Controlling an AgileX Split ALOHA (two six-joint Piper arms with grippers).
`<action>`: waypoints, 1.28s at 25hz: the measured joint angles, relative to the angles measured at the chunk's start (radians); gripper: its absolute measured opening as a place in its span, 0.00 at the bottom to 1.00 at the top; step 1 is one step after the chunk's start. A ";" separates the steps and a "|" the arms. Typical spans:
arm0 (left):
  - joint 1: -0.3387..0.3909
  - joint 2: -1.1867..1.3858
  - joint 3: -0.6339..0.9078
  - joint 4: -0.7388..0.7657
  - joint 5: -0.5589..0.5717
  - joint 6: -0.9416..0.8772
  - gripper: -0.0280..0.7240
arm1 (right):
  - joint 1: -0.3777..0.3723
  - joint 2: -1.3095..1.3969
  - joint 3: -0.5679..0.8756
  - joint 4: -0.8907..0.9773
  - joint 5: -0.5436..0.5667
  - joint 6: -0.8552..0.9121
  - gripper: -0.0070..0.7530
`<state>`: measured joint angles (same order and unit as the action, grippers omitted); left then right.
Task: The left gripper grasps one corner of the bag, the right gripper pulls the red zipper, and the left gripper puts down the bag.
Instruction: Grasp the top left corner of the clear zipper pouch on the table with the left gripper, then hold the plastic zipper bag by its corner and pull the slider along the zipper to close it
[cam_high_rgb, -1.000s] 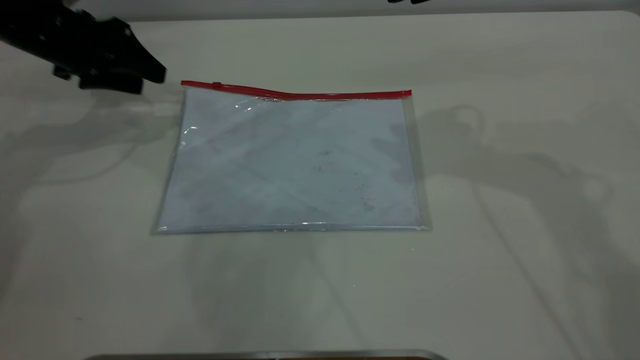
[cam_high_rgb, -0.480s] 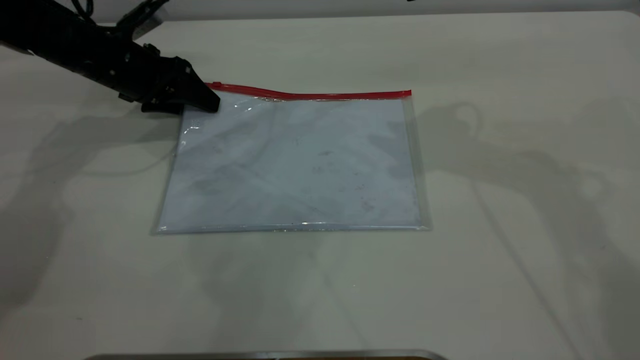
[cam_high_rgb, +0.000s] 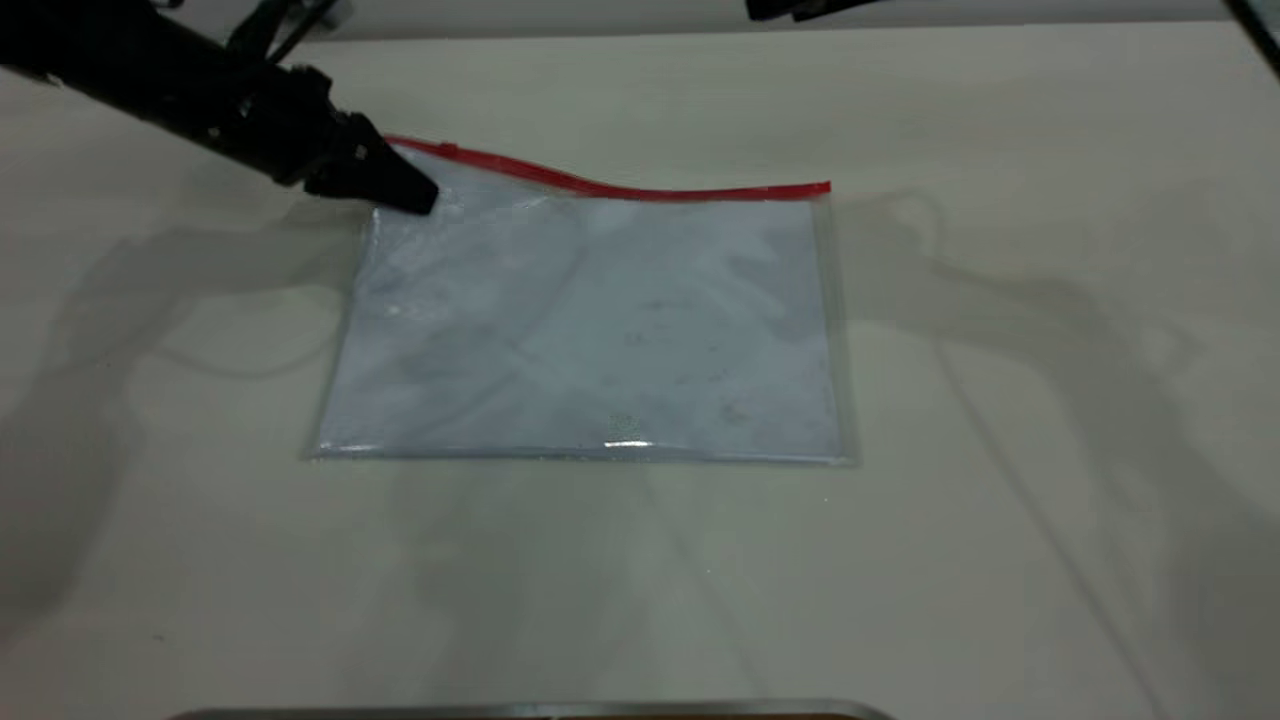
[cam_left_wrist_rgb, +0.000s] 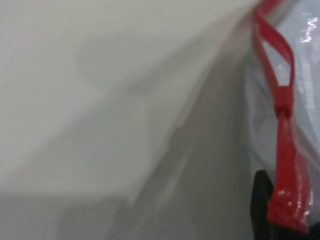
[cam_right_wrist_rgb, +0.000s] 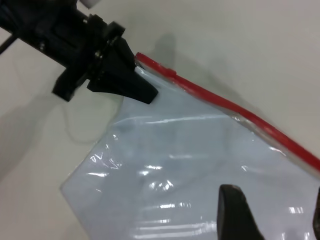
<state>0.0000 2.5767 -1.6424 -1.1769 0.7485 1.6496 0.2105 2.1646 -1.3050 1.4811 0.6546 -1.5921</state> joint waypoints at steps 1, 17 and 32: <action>-0.007 -0.008 0.000 0.000 0.003 0.057 0.11 | 0.000 0.030 -0.034 0.000 0.018 -0.008 0.56; -0.104 -0.051 0.000 0.001 0.032 0.412 0.12 | 0.117 0.371 -0.395 0.021 0.139 -0.037 0.56; -0.147 -0.062 0.000 0.006 0.037 0.460 0.12 | 0.119 0.432 -0.400 0.181 0.132 -0.126 0.56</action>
<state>-0.1468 2.5150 -1.6424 -1.1708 0.7859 2.1093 0.3293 2.5965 -1.7052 1.6616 0.7870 -1.7180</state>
